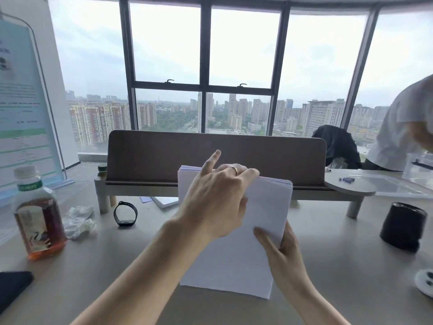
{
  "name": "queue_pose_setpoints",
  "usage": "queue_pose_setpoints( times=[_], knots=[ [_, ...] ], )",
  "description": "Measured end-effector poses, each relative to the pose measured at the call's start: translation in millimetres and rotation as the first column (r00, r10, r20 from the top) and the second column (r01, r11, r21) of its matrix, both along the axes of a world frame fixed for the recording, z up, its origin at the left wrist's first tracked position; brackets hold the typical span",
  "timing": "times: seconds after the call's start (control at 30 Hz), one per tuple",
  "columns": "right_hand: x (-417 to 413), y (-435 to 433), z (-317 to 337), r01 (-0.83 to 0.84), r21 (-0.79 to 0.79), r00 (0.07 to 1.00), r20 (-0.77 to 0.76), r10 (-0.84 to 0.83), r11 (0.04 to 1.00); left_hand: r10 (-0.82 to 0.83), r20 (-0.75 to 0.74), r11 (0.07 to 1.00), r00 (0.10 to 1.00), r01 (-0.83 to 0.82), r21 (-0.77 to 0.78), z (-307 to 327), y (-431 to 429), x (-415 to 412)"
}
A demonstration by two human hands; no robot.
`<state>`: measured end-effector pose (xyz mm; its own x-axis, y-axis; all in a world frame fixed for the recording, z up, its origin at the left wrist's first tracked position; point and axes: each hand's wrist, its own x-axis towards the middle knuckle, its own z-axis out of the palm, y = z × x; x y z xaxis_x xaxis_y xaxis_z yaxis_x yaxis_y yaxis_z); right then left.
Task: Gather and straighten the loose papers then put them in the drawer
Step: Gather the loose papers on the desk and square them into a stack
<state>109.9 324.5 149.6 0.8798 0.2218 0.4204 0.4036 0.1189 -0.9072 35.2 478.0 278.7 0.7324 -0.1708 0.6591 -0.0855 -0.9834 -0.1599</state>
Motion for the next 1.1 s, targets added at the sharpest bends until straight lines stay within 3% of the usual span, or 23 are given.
queue_pose_setpoints(
  times=[0.13,0.23,0.3,0.33,0.37,0.4,0.43,0.47,0.5,0.57,0.63,0.73,0.83,0.97,1.1],
  knots=[
    [1.1,-2.2,-0.2,-0.021,-0.022,1.0,-0.009,0.021,1.0,-0.035,0.011,0.998,0.999,0.035,-0.052,-5.3,8.6,2.4],
    [1.7,-2.0,-1.8,-0.016,-0.037,1.0,-0.009,0.015,0.999,-0.007,0.213,0.999,0.977,0.016,-0.037,-7.1,20.0,-1.6],
    [1.7,-1.3,-1.1,-0.019,-0.029,1.0,-0.007,0.019,0.999,0.066,0.351,0.972,0.934,0.018,-0.232,-21.2,36.4,-4.4],
    [2.0,-0.8,-1.0,-0.021,-0.021,1.0,-0.003,0.02,1.0,0.104,0.381,0.886,0.919,0.088,-0.455,-33.7,47.6,-5.5],
    [2.4,-0.1,-1.3,-0.02,-0.006,1.0,-0.004,0.02,1.0,0.104,0.339,0.673,0.935,0.185,-0.716,-46.8,57.1,-8.9],
    [2.8,0.8,-2.3,-0.015,0.016,1.0,-0.012,0.015,1.0,0.013,0.281,0.337,0.96,0.26,-0.905,-61.4,63.6,-11.8],
    [3.0,1.9,-3.9,-0.012,0.043,1.0,-0.025,0.013,0.999,-0.12,0.241,0.018,0.963,0.245,-0.969,-76.5,65.9,-12.6],
    [3.1,3.6,-5.6,-0.002,0.062,0.999,-0.038,0.004,0.998,-0.244,0.208,-0.141,0.947,0.178,-0.974,-93.1,66.1,-11.3],
    [3.3,5.5,-7.4,0.017,0.07,0.999,-0.042,-0.014,0.997,-0.289,0.139,-0.115,0.947,0.11,-0.987,-109.0,64.0,-10.5],
    [5.6,10.3,-8.0,0.061,0.047,0.998,-0.027,-0.059,0.997,-0.212,0.049,0.046,0.976,0.061,-0.997,-128.6,56.8,-7.2],
    [9.1,14.4,-1.4,0.08,-0.006,0.997,0.023,-0.08,0.997,-0.154,0.059,0.075,0.986,0.071,-0.995,-125.6,55.2,-5.7],
    [13.8,18.3,11.8,0.094,-0.064,0.99,0.108,-0.087,0.993,-0.128,0.094,0.038,0.987,0.1,-0.994,-115.0,64.7,-2.8],
    [9.5,21.7,-1.8,0.047,-0.109,0.998,0.034,-0.044,0.993,-0.152,0.036,0.005,0.988,0.037,-0.999,-127.5,73.1,-6.4],
    [0.5,21.8,-24.9,0.004,-0.174,1.0,-0.017,-0.007,0.985,-0.197,0.037,-0.179,0.98,0.001,-0.984,-145.2,76.9,-10.5],
    [1.0,16.4,-23.0,0.02,-0.217,0.999,-0.04,-0.029,0.976,-0.247,0.07,-0.159,0.966,0.031,-0.987,-145.4,77.1,-14.8]
  ],
)
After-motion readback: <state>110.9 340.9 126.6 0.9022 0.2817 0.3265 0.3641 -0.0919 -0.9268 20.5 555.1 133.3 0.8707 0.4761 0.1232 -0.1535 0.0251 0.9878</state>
